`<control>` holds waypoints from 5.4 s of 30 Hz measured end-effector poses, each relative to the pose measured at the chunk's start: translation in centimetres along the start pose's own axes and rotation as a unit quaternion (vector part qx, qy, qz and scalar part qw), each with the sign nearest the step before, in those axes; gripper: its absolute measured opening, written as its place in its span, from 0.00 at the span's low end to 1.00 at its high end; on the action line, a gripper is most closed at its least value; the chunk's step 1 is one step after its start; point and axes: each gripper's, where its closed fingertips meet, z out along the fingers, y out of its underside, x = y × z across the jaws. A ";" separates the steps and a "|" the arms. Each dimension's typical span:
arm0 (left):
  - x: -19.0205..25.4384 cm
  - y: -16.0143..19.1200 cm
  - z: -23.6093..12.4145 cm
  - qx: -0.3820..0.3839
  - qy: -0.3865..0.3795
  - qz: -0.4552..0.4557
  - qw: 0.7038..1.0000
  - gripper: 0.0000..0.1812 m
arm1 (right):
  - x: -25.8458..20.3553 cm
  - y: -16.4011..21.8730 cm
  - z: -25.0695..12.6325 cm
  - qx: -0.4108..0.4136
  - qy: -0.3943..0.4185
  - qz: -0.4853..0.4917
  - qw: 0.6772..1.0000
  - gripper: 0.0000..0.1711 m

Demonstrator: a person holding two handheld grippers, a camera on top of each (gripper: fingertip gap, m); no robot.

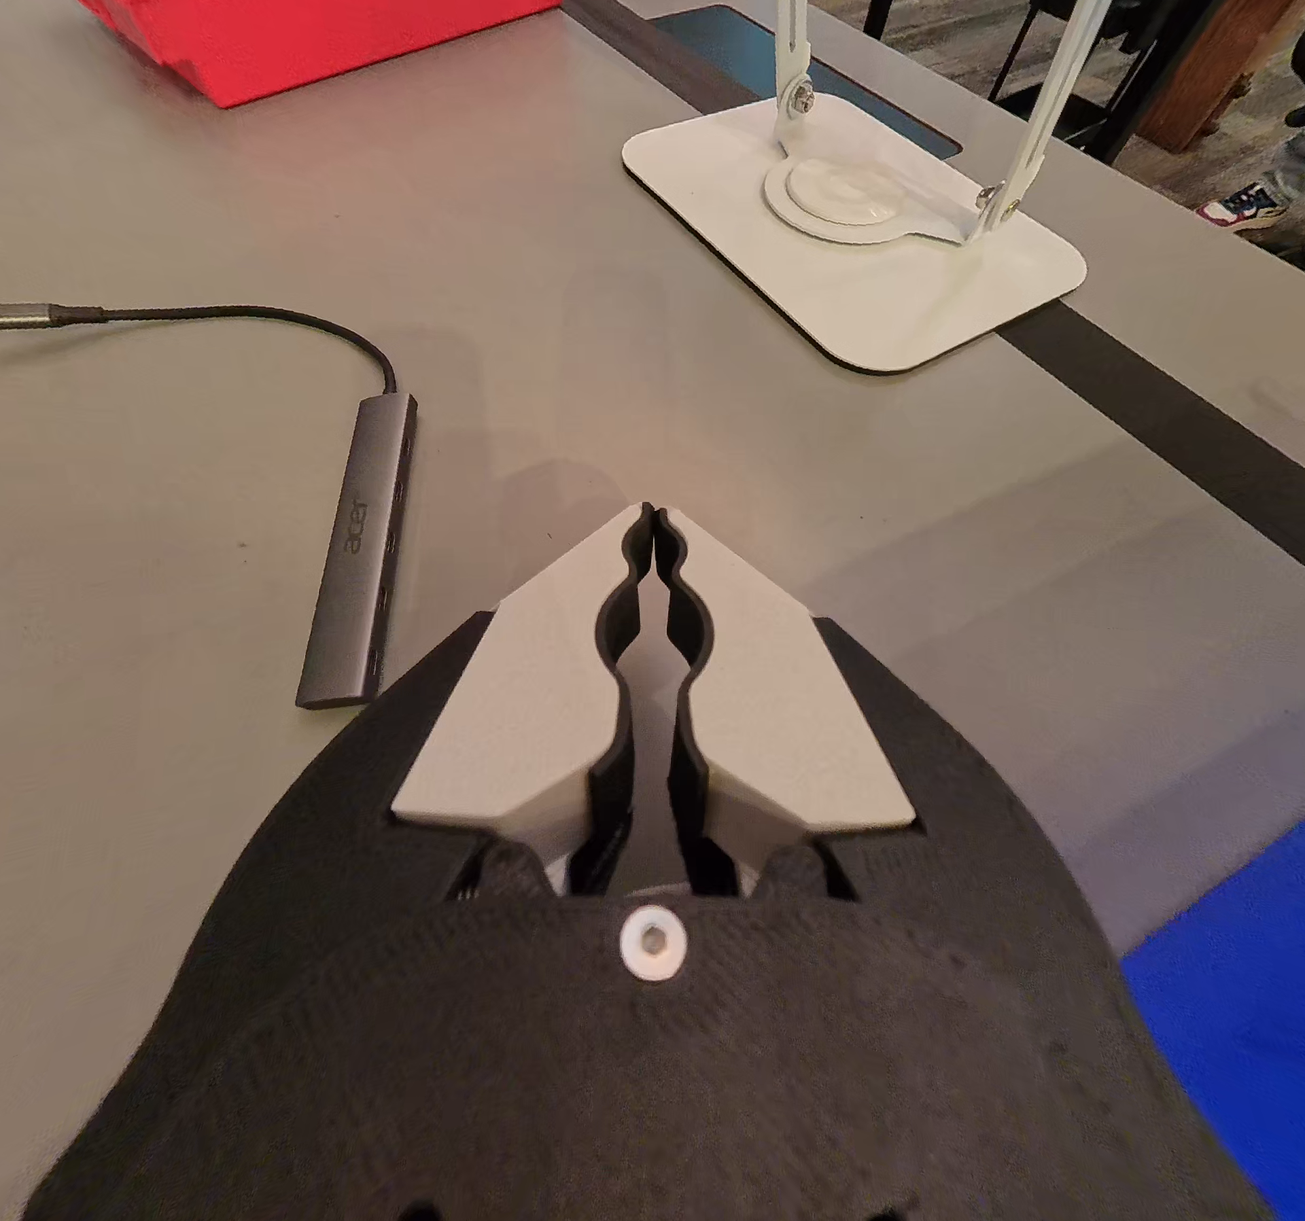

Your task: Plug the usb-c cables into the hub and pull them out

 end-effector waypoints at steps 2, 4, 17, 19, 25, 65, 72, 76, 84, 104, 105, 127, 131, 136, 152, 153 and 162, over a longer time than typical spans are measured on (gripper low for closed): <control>3.2 0.9 1.6 0.013 0.055 0.002 0.998 0.02 | 0.1 0.0 -0.1 0.001 0.001 0.002 1.000 0.00; 5.8 2.2 3.2 0.011 0.090 0.000 0.996 0.02 | 0.2 0.0 -0.1 0.002 0.000 0.005 1.000 0.00; 22.3 14.5 13.2 -0.099 0.293 0.043 0.950 0.02 | -0.2 0.2 0.1 -0.008 0.002 -0.012 1.000 0.00; 23.9 16.6 14.1 -0.121 0.309 0.038 0.943 0.02 | -0.2 0.2 0.1 -0.008 0.001 -0.012 1.000 0.00; 29.9 21.7 15.2 -0.159 0.357 0.050 0.919 0.02 | -0.2 0.2 0.1 -0.009 -0.001 -0.013 1.000 0.00; 28.3 25.6 18.0 -0.178 0.455 0.302 0.818 0.03 | -4.0 -7.1 -0.9 0.050 -0.022 -0.071 0.996 0.00; 26.9 16.6 16.4 -0.131 0.369 0.553 0.736 0.03 | -9.7 -13.7 -1.3 0.116 -0.248 0.070 0.959 0.05; 28.3 12.9 15.6 -0.093 0.336 0.635 0.689 0.03 | -11.4 -13.4 -0.3 0.102 -0.327 0.101 0.934 0.09; 31.2 11.3 15.3 -0.049 0.301 0.710 0.635 0.03 | -12.8 -13.6 -0.3 0.127 -0.361 0.106 0.918 0.01; 34.8 7.4 18.9 0.127 0.202 -0.070 0.969 0.28 | -5.9 -19.4 -5.1 0.423 -0.254 0.231 0.839 0.01; 34.9 7.1 19.1 0.140 0.220 -0.112 0.959 0.24 | -5.8 -19.4 -5.3 0.427 -0.253 0.230 0.837 0.01; 36.7 7.8 16.0 0.114 0.411 -0.072 0.901 0.03 | -10.5 -19.1 -5.0 0.380 -0.285 0.088 0.875 0.02; 36.6 7.6 16.3 0.146 0.399 -0.104 0.899 0.03 | -9.9 -18.9 -4.8 0.369 -0.279 0.103 0.880 0.02; 36.1 7.2 15.9 0.202 0.394 -0.189 0.877 0.11 | -8.9 -18.3 -4.5 0.364 -0.289 0.132 0.875 0.01; 35.1 5.9 16.2 0.280 0.378 -0.281 0.836 0.02 | -8.8 -18.1 -4.6 0.367 -0.294 0.133 0.873 0.02; 35.1 5.9 16.2 0.279 0.373 -0.271 0.842 0.02 | -8.8 -18.1 -4.7 0.368 -0.292 0.132 0.873 0.02; 32.5 10.3 15.6 0.081 0.360 0.009 0.929 0.02 | -8.9 -15.9 -3.6 0.252 -0.233 -0.015 0.939 0.19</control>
